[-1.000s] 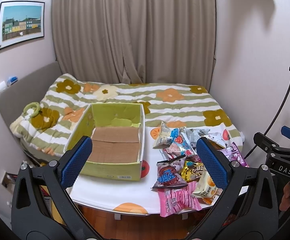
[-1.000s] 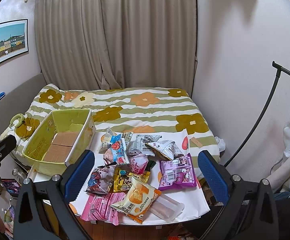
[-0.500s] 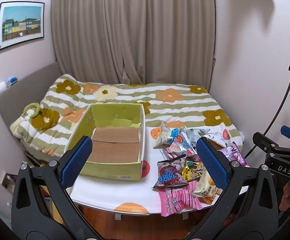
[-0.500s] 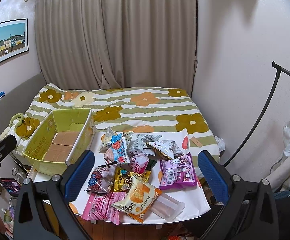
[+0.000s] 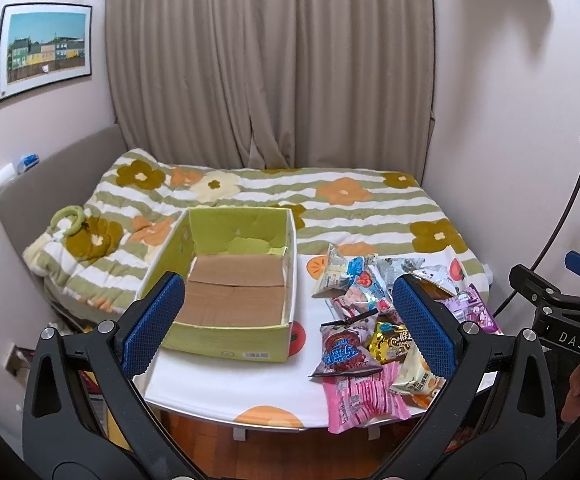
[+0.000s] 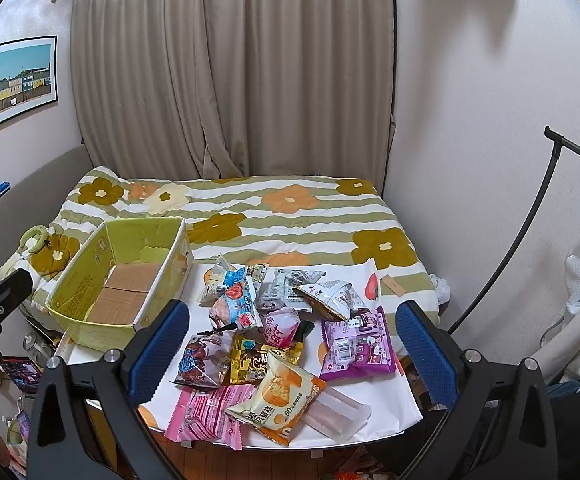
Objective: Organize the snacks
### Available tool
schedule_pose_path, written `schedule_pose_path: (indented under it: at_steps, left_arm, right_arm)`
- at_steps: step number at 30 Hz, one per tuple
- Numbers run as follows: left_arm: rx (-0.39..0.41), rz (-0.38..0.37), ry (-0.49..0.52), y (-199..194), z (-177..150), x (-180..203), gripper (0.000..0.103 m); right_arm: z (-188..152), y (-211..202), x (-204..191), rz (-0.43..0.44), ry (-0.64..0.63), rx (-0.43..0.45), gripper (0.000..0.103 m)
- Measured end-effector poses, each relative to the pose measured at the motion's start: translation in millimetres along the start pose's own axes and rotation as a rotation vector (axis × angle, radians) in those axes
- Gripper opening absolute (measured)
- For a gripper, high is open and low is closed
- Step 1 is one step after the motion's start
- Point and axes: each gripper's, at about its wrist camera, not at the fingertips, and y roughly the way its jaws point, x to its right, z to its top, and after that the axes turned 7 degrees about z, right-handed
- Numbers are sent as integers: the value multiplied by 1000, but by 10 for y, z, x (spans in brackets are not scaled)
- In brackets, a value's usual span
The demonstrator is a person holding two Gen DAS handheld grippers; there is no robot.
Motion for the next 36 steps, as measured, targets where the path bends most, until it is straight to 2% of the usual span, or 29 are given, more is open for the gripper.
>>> schedule_pose_path:
  at_steps: [18,29,36]
  left_arm:
    - [-2,-1,-2,18,-18,-6,103]
    - [9,32,7,16,-78,-7,103]
    - [-66,-4,9,224,-29,-47,103]
  right_arm:
    - [-2,-4,-10,2,-1,-1,103]
    - [4,-4,-21,-1,-2,-3,103]
    - [25,-31,91,-49,17,-15,103]
